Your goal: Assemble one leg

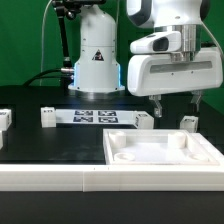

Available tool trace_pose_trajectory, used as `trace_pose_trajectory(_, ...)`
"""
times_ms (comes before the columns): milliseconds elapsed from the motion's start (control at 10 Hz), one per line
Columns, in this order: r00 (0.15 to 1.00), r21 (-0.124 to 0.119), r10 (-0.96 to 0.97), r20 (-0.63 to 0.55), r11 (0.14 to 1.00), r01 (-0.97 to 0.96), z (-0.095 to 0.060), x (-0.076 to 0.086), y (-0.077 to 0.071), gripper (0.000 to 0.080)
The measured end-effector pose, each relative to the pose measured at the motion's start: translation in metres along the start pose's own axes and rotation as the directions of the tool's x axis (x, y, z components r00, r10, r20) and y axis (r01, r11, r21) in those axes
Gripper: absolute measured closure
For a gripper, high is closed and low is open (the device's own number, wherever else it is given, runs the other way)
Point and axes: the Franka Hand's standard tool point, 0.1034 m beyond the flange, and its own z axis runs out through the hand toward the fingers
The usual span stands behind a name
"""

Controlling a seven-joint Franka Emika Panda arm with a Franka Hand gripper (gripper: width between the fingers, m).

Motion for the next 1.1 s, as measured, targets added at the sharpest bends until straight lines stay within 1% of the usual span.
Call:
trace_pose_trajectory(200,0.996,0.006,0.09,0.0,0.996,-0.09,0.0,0.0,-0.001,0.015)
trace_pose_trajectory(300,0.963,0.019,0.268,-0.014,0.963,-0.267,0.0,-0.002,-0.002,0.015)
trace_pose_trajectory(400,0.925,0.027,0.38,-0.015,0.925,-0.38,0.001,-0.005,-0.008,0.015)
trace_pose_trajectory(500,0.9,0.033,0.435,-0.017,0.9,-0.434,0.001,-0.004,-0.019,0.015)
trace_pose_trajectory(600,0.851,0.04,0.525,-0.009,0.85,-0.525,0.002,-0.005,-0.025,0.015)
trace_pose_trajectory(700,0.797,0.051,0.604,-0.009,0.796,-0.603,0.005,-0.005,-0.027,0.015)
trace_pose_trajectory(800,0.752,0.058,0.659,-0.007,0.751,-0.658,0.008,-0.006,-0.03,0.015)
trace_pose_trajectory(1000,0.72,0.061,0.694,-0.002,0.719,-0.692,0.008,-0.006,-0.03,0.015)
trace_pose_trajectory(1100,0.73,0.061,0.683,-0.003,0.729,-0.682,0.008,-0.006,-0.03,0.015)
